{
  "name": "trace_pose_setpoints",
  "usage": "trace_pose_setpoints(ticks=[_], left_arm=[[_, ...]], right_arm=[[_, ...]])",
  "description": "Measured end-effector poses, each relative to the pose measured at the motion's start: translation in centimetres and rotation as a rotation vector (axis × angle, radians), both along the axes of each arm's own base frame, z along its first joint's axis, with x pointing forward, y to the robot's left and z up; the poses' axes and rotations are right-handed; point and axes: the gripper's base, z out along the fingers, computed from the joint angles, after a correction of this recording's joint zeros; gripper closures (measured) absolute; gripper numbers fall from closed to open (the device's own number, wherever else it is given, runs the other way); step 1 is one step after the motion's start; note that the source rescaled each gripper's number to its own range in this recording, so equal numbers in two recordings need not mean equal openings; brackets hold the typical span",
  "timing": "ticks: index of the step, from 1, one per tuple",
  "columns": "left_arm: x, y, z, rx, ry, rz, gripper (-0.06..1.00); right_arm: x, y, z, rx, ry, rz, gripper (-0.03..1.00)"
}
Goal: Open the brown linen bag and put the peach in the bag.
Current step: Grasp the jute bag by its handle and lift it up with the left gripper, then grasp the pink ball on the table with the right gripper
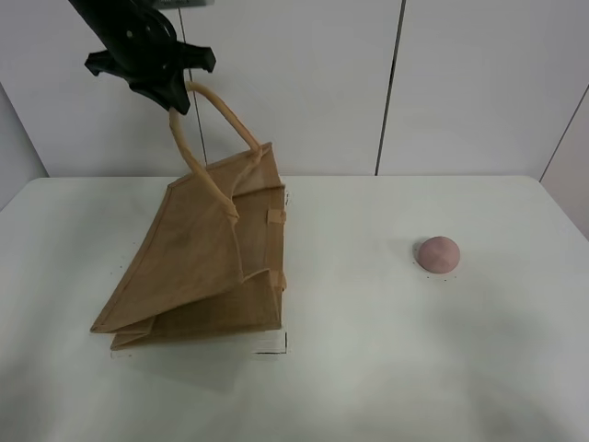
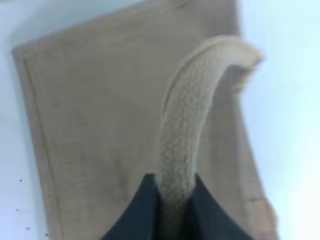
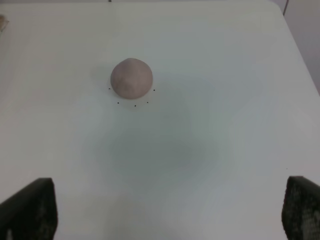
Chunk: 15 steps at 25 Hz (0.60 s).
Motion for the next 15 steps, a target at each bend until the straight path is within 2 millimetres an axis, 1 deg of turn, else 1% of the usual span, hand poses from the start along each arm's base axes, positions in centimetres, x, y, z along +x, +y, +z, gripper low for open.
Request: trace_pose_setpoints(ticks=[4,8,12,15], left_arm=[[-1.7,0.1,2.7,-0.053,-0.052,-0.027,0.94],[-3.1,0.4,4.7,-0.069,-0.100,-0.035,0.94],[-4.1,0.7,6.0,-0.077,-0.132,-0.036,0.94],[-4.2,0.7,6.1,-0.083,-0.134,-0.038,0.94]], right_arm=[[0.0,0.0,0.0,0.000,0.000,0.000,-0.03],[0.0,0.0,0.0,0.000,0.000,0.000,-0.03],[0.0,0.0,0.0,0.000,0.000,0.000,-0.03],[0.0,0.0,0.0,0.000,0.000,0.000,-0.03]])
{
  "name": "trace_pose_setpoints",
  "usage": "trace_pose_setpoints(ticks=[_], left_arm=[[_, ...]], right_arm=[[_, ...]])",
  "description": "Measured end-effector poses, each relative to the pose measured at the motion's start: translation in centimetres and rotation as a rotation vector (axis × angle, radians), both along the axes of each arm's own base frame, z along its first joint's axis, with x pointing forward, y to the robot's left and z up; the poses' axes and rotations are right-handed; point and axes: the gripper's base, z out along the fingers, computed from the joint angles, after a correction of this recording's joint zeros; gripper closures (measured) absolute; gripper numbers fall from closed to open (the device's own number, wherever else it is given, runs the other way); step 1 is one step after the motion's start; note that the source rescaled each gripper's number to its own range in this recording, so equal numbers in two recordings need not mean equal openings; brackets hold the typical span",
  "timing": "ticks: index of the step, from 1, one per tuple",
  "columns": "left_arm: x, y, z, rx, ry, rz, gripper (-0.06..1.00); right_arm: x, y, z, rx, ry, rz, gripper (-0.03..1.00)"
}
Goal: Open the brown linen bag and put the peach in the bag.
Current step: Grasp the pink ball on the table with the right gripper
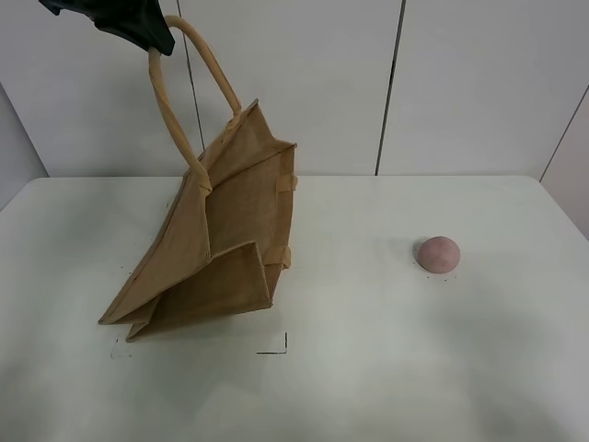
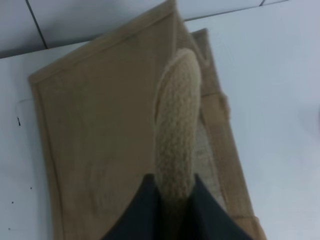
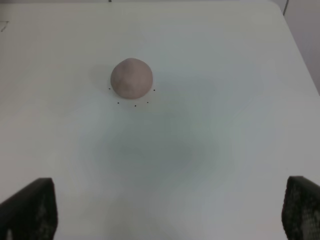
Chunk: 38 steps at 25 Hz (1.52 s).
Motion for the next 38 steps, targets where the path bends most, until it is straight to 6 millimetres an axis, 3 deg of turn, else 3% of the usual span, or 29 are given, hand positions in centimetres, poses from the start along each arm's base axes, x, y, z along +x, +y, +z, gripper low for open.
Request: trace_pose_setpoints(ticks=[6,10,14,18,23,27,32,35,38], left_arm=[[0.0,0.0,0.0,-0.002,0.000,-0.003,0.94],[0.0,0.0,0.0,-0.002,0.000,-0.004,0.94],[0.0,0.0,0.0,-0.004,0.001,-0.004,0.94],[0.0,0.0,0.0,-0.003,0.000,-0.005,0.94],[0.0,0.0,0.0,-0.003,0.000,-0.005,0.94],[0.0,0.0,0.0,-0.003,0.000,-0.005,0.94],[0.0,0.0,0.0,-0.003,0.000,-0.005,0.94],[0.0,0.0,0.0,-0.003,0.000,-0.005,0.94],[0.0,0.0,0.0,-0.003,0.000,-0.005,0.94]], right_arm=[[0.3,0.0,0.0,0.000,0.018,0.000,-0.03],[3.1,0.1,0.9,-0.002,0.163,0.000,-0.03],[8.4,0.1,2.9,-0.004,0.290,0.000,-0.03],[15.6,0.6,3.6,0.038,0.423,0.009,-0.03],[24.9,0.9,1.8,0.038,0.626,0.018,-0.03],[31.0,1.3,-0.4,0.028,0.731,0.041,-0.03],[36.2,2.1,-3.1,0.005,0.817,0.068,-0.03],[37.7,3.6,-4.4,-0.033,0.849,0.105,-0.03],[38.6,3.9,-5.9,-0.025,0.881,0.080,-0.03]])
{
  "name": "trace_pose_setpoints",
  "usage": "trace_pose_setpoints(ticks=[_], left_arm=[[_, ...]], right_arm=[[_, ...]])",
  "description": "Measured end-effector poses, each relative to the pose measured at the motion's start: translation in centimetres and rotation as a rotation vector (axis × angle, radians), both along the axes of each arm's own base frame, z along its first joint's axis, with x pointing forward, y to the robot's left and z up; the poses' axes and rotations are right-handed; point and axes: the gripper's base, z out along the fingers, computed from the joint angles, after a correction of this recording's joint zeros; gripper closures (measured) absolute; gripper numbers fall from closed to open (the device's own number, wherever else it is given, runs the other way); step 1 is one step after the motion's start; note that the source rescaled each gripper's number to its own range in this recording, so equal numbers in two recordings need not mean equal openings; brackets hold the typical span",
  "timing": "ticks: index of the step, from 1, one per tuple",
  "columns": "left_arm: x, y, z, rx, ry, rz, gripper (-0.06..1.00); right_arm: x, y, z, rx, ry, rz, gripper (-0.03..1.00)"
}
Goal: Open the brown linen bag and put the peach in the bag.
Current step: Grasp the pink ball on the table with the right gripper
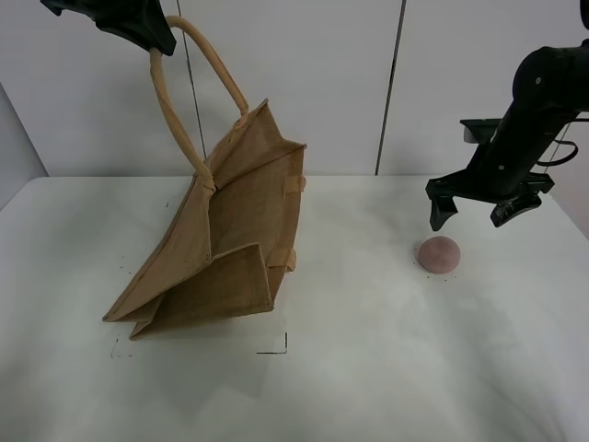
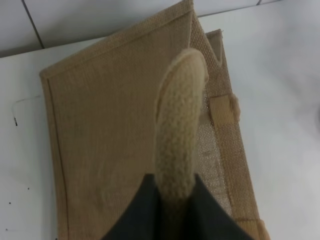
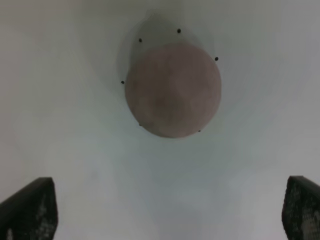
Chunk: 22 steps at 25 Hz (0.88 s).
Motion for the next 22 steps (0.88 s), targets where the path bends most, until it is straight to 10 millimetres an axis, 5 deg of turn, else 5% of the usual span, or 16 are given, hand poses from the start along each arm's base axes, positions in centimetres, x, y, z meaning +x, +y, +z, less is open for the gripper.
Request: trace_pose_setpoints(ticks=[19,22], left_arm=[[0.0,0.0,0.0,0.000,0.000,-0.001,0.94],[0.0,0.0,0.0,0.000,0.000,-0.001,0.94]], right_arm=[[3.3,0.3,-10.3,0.000,0.030,-0.033,-0.03],[3.3,0.3,-10.4,0.000,0.033,-0.034,0.08]])
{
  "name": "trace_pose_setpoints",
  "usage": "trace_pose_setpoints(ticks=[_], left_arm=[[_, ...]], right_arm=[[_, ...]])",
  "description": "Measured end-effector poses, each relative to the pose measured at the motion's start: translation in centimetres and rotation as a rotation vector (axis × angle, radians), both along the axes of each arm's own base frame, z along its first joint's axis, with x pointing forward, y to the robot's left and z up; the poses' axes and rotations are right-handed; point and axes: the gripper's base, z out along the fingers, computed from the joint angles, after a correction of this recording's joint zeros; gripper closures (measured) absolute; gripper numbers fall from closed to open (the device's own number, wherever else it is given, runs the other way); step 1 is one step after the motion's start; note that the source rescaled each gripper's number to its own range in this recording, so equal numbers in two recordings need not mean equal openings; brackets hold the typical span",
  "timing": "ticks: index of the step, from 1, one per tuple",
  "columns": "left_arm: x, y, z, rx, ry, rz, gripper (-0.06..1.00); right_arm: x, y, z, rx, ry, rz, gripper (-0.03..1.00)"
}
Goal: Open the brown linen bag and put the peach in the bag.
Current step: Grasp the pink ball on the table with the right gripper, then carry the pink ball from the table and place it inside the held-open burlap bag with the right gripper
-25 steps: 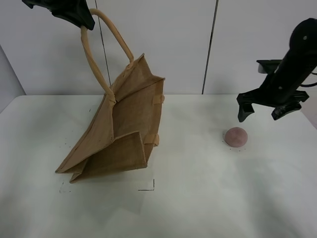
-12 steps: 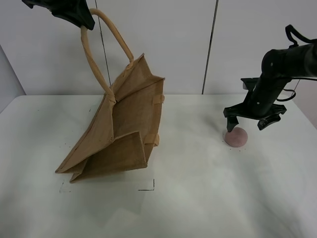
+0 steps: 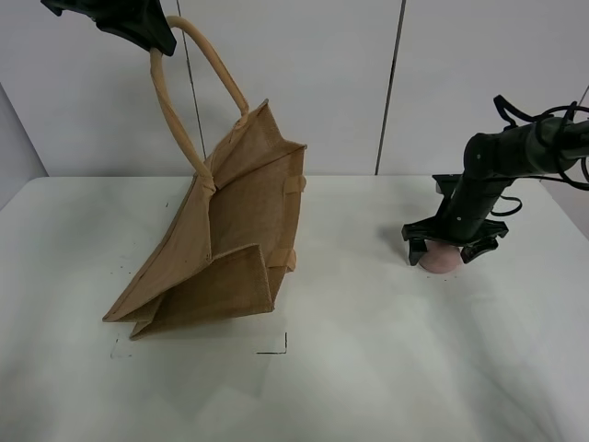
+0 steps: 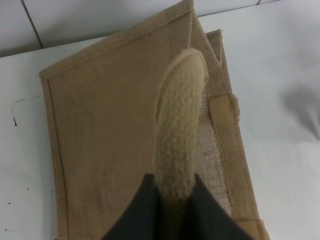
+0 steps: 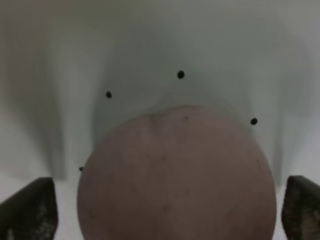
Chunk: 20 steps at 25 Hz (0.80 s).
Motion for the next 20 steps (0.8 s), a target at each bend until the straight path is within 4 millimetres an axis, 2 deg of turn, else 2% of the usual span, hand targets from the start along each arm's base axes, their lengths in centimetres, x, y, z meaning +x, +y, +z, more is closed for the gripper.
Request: trace_pose_setpoints(ticks=[3,5,7,8,11,14,20], left_arm=[[0.0,0.0,0.0,0.000,0.000,0.000,0.94],[0.0,0.0,0.0,0.000,0.000,0.000,0.94],[0.0,0.0,0.0,0.000,0.000,0.000,0.94],[0.0,0.0,0.0,0.000,0.000,0.000,0.94],[0.0,0.0,0.0,0.000,0.000,0.000,0.94],[0.0,0.0,0.0,0.000,0.000,0.000,0.94],[0.0,0.0,0.0,0.000,0.000,0.000,0.94]], right_arm=[[0.0,0.0,0.0,0.000,0.000,0.000,0.42],[0.0,0.0,0.1,0.000,-0.002,0.000,0.73],[0.1,0.0,0.4,0.001,-0.008,0.000,0.93],[0.1,0.0,0.5,0.001,-0.009,0.000,0.97],[0.0,0.0,1.2,0.002,-0.017,0.004,0.97],[-0.3,0.0,3.8,0.008,-0.063,0.018,0.97],[-2.4,0.5,13.5,0.092,-0.275,0.065,0.97]])
